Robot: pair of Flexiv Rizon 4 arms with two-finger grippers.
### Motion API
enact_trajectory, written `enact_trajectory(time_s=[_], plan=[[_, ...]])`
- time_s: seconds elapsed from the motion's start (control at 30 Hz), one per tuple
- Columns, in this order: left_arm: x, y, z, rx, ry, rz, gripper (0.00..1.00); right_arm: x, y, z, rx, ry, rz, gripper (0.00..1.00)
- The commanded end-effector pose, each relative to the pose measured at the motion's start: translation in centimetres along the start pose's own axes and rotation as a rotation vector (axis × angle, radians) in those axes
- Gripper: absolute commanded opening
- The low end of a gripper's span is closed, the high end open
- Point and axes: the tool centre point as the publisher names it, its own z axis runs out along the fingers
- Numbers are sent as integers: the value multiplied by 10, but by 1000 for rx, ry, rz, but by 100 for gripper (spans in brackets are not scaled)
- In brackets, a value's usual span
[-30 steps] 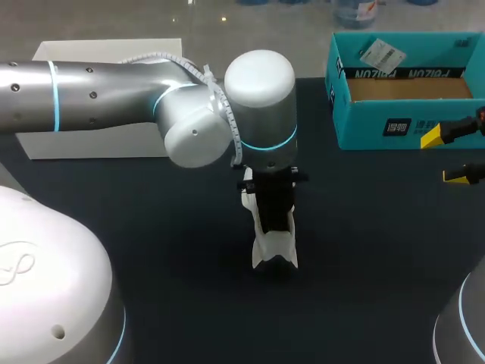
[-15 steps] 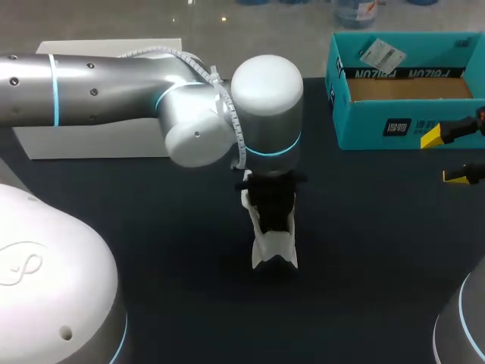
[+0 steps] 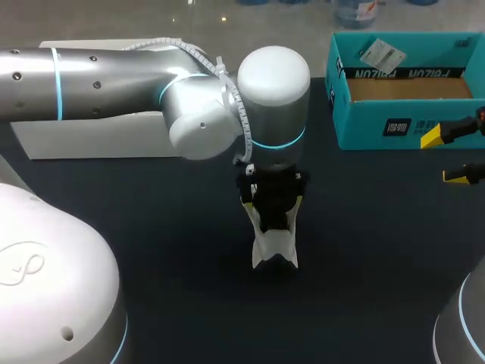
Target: Take the shoe out of the shoebox, open the shoe tongue, remove and reinsert the insole, then place the shoe into the shoebox
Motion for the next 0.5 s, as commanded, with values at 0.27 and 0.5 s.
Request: enact_trajectory(time_s=[0.27,0.5], plan=[[-3,0,-14,-13,-17,11,100,0,0,1,1,-2,2,100],[0,-5,-19,-18,-10,17,100,0,0,1,1,-2,2,100]])
